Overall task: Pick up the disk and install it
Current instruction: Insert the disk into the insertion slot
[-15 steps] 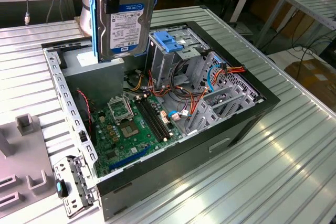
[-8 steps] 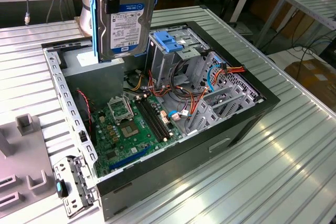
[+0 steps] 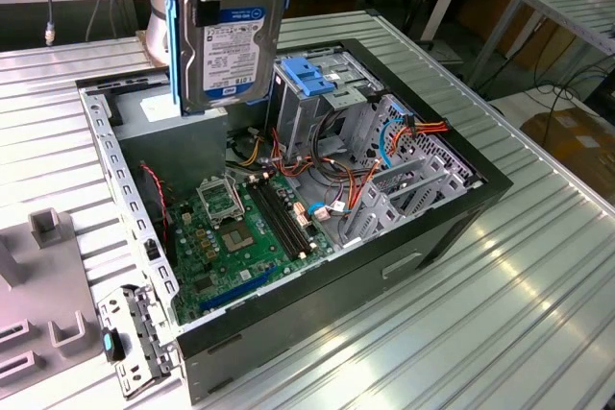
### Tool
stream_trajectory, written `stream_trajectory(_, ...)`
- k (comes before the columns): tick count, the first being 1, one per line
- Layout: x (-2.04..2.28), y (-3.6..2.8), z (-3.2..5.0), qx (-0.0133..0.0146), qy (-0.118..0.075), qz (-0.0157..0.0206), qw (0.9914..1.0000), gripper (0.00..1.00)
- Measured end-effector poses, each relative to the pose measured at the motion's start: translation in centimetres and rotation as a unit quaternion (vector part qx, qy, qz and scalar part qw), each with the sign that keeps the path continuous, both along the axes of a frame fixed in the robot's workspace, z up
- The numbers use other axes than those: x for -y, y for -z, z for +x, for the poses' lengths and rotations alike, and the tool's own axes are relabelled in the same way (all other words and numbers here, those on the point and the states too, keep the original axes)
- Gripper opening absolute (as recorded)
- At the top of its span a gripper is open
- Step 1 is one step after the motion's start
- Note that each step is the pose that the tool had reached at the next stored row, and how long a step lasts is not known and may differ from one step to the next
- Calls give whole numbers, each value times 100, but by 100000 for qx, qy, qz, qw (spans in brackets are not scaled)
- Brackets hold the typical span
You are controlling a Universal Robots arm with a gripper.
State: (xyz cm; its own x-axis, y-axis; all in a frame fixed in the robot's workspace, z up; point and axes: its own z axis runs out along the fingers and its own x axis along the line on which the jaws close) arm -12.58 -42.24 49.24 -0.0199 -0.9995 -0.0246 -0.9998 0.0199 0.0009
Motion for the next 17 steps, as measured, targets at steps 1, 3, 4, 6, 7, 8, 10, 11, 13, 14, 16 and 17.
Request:
stream_trajectory(1, 11, 0, 0, 4, -2, 5, 100000, 37)
stream_trajectory(3, 31, 0, 0, 1, 1, 4, 100000, 37)
stream_trajectory(4, 49, 1, 0, 6, -1, 9, 100000, 37)
stream_trajectory(6, 66, 0, 0, -2, 0, 0, 100000, 37)
stream_trajectory(7, 74, 0, 0, 1, -2, 3, 100000, 37)
stream_trajectory(8, 84, 0, 0, 0, 0, 3, 100000, 37)
stream_trajectory(10, 120, 0, 0, 1, 0, 6, 100000, 37)
stream_trajectory(11, 134, 0, 0, 2, 1, 2, 100000, 37)
stream_trajectory(13, 153, 0, 0, 0, 2, 5, 100000, 37)
stream_trajectory(14, 160, 0, 0, 2, 2, 5, 100000, 37)
stream_trajectory(16, 183, 0, 1, 0, 0, 2, 100000, 37)
stream_trajectory(17, 189, 0, 2, 2, 0, 6, 100000, 37)
